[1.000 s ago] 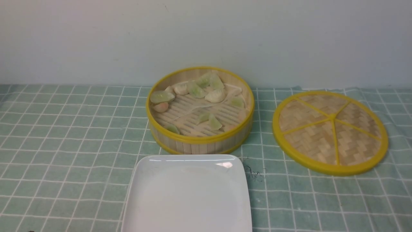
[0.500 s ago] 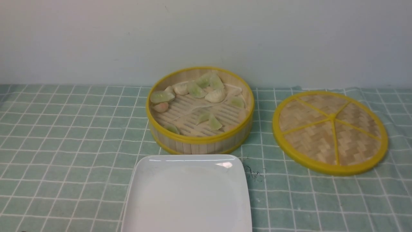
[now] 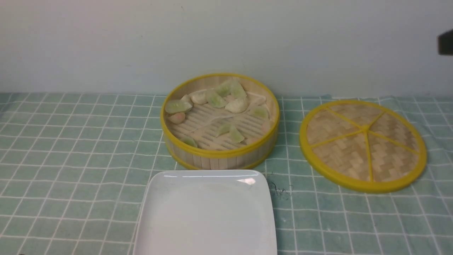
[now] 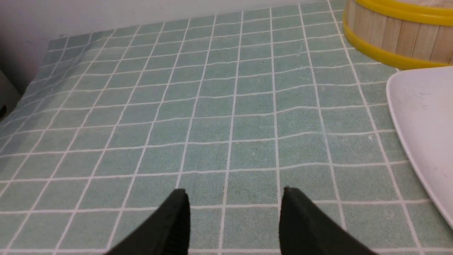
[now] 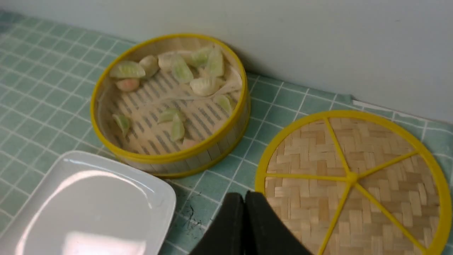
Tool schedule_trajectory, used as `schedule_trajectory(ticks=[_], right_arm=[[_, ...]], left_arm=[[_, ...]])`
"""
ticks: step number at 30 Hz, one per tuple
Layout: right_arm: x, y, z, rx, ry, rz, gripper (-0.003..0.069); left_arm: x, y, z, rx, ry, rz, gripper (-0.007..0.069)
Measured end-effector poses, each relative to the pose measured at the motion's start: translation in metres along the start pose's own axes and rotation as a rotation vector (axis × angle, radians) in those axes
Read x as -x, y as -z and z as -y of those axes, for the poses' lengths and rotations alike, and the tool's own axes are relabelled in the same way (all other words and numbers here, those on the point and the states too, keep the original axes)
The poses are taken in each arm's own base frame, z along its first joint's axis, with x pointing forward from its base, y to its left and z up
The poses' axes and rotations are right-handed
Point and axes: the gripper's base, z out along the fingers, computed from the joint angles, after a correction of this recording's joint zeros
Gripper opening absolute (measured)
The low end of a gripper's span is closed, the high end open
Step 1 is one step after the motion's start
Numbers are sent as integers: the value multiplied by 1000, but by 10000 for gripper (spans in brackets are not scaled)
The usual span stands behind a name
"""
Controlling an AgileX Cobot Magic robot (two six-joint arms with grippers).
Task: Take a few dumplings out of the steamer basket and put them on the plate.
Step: Use the right arm to grab a dumpling from inside the steamer
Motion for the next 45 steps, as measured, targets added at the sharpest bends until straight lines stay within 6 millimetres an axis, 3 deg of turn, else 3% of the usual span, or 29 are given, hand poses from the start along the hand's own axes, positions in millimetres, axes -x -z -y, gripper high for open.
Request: schedule_trajectory(ticks=[2, 6, 7, 8, 9, 12, 16, 18, 19, 23, 28, 36, 40, 45], right_arm=[[18, -35, -2, 5, 64, -77, -11], [41, -111, -26, -15, 168, -256, -8], [51, -143, -37, -29, 199, -293, -8], [51, -143, -39, -31, 203, -294, -8], [61, -169, -46, -36, 223, -289, -7], [75, -211, -63, -17, 230, -253, -7], [78, -243, -69, 23, 190, -235, -7], [70, -265, -68, 22, 177, -262, -3], [70, -264, -68, 22, 175, -261, -3], [49, -300, -64, 28, 163, -338, 18], [33, -324, -62, 39, 167, -390, 99], [14, -354, -55, 19, 257, -416, 426], [8, -368, -49, -20, 299, -391, 503], [4, -379, -48, -25, 307, -368, 519]], left_arm=[[0, 0, 0, 0, -1, 0, 318], [0, 0, 0, 0, -2, 0, 318], [0, 0, 0, 0, -2, 0, 318], [0, 0, 0, 0, -2, 0, 318], [0, 0, 0, 1, -3, 0, 318], [0, 0, 0, 1, -3, 0, 318], [0, 0, 0, 1, -3, 0, 318], [0, 0, 0, 1, -3, 0, 318], [0, 0, 0, 1, -3, 0, 318], [0, 0, 0, 1, -3, 0, 318], [0, 0, 0, 1, -3, 0, 318], [0, 0, 0, 1, -3, 0, 318], [0, 0, 0, 1, -3, 0, 318], [0, 0, 0, 1, -3, 0, 318]])
